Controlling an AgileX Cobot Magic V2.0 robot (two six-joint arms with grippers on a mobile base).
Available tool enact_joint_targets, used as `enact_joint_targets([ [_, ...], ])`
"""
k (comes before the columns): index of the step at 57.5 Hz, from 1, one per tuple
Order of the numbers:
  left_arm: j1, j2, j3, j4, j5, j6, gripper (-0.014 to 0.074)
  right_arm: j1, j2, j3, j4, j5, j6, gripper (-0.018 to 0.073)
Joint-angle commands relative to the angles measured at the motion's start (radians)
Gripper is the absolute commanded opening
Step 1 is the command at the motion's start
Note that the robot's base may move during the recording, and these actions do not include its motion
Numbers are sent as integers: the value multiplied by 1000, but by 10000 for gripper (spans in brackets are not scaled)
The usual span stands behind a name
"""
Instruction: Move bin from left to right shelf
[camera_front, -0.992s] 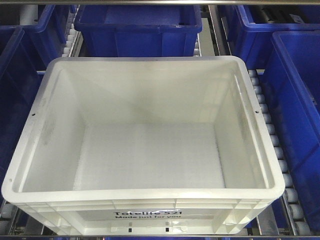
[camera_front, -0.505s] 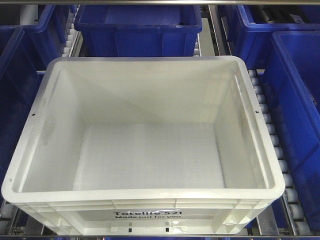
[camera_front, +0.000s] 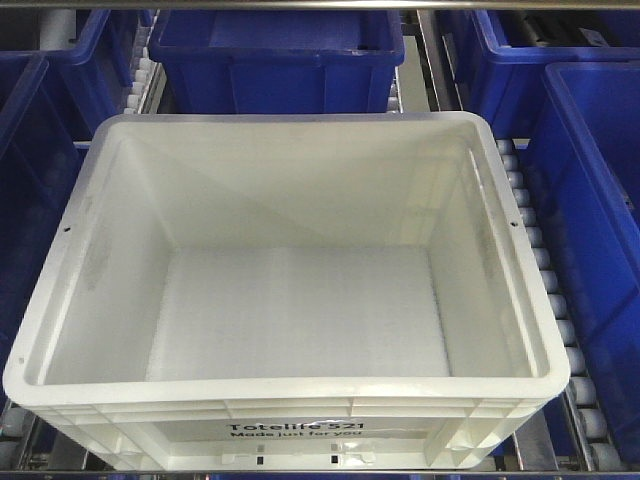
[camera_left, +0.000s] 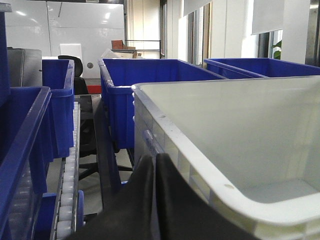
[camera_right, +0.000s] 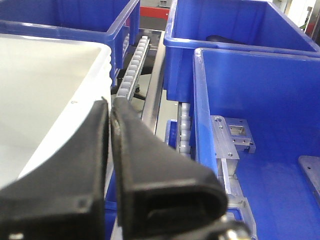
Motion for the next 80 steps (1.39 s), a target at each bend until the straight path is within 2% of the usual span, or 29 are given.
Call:
enact_joint_targets([
  [1,-2,-16,19,-7,-71,-8,-6,-6,9,-28,-1,-84,-6,-8],
  [8,-2,-16,19,-7,-71,-8,-6,-6,9,5,-2,-87,3,-8],
  [19,-2,-16,19,-7,-71,-8,-6,-6,7,238,-2,-164,94,-8],
  [25,-2,-16,19,-7,-71,-8,-6,-6,-61,323,-2,-182,116,-8],
  [33,-2,-16,19,-7,-71,-8,-6,-6,-248,321,-4,-60,99,-8],
  [80,-2,-15,19,-7,-64,-8,-6,-6,-240,321,-1,-30,108,-8],
])
